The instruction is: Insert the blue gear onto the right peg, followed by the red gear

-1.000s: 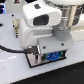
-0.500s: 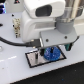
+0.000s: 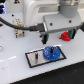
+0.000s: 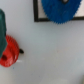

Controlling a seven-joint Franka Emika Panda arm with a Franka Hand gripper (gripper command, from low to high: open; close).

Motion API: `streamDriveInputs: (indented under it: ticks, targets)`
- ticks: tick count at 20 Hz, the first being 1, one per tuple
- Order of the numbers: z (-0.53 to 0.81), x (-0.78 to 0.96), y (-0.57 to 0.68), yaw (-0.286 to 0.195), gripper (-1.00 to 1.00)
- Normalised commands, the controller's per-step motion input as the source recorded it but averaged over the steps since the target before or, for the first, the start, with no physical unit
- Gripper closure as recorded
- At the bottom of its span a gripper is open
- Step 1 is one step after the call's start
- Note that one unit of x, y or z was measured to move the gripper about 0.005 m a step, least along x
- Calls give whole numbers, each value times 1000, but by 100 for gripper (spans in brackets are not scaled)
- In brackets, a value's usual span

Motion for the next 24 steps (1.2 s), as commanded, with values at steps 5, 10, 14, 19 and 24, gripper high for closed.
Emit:
streamDriveInputs:
  ticks: [5, 10, 14, 19, 24]
  targets:
    - [15, -467, 566, 0, -100]
    - [-9, -442, 523, 0, -100]
    - [-106, -344, 438, 0, -100]
    - [-287, -213, 258, 0, -100]
    - [-371, -165, 62, 0, -100]
